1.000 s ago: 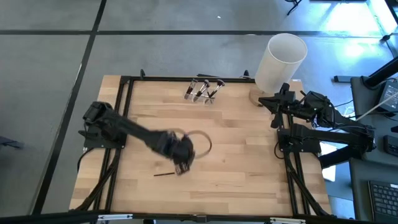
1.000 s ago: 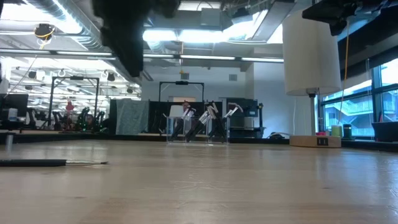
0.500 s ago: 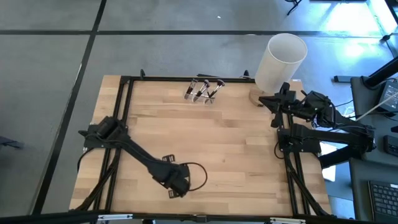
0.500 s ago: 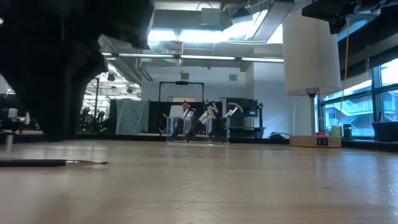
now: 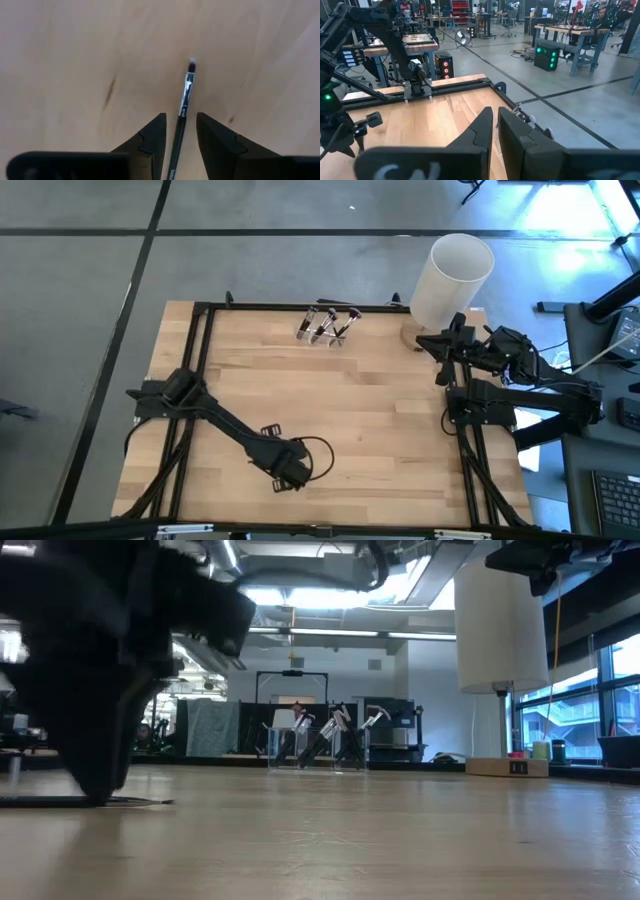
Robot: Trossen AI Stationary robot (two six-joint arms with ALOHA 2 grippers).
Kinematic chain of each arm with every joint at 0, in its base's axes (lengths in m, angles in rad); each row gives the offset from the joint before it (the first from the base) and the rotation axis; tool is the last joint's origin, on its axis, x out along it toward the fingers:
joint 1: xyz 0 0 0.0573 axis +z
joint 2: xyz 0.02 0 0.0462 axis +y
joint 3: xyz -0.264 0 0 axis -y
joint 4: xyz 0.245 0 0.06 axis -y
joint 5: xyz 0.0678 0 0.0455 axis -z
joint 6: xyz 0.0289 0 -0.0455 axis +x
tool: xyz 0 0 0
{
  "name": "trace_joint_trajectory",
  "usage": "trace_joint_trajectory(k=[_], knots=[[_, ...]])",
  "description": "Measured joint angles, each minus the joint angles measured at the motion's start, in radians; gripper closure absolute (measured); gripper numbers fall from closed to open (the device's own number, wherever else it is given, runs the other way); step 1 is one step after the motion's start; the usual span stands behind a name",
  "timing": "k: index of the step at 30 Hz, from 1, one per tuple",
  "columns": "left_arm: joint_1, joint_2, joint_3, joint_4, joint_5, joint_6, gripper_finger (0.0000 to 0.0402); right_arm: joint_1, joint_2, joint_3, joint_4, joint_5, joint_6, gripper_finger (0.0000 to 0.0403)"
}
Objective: Pick & Place Makeup Brushes
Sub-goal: Put the eyeshadow brush into the transparent organizer
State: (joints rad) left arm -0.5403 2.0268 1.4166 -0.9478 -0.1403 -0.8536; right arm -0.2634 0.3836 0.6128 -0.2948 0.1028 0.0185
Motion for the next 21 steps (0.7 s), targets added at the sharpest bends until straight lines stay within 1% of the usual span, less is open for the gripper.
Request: trace_joint_trajectory(k=[8,17,21], knots=[[-0.003,0.047,0.005,-0.005,0.026,0.037,0.0317,0.000,0.000,0.000,-0.003,0.000,0.000,0.0373],[0.015,0.050,0.004,-0.001,0.017,0.052,0.0380,0.000,0.000,0.000,-0.002,0.001,0.003,0.0373],[0.024,0.046,0.003,-0.004,0.000,0.044,0.0391,0.000,0.000,0.000,-0.002,0.001,0.003,0.0373]])
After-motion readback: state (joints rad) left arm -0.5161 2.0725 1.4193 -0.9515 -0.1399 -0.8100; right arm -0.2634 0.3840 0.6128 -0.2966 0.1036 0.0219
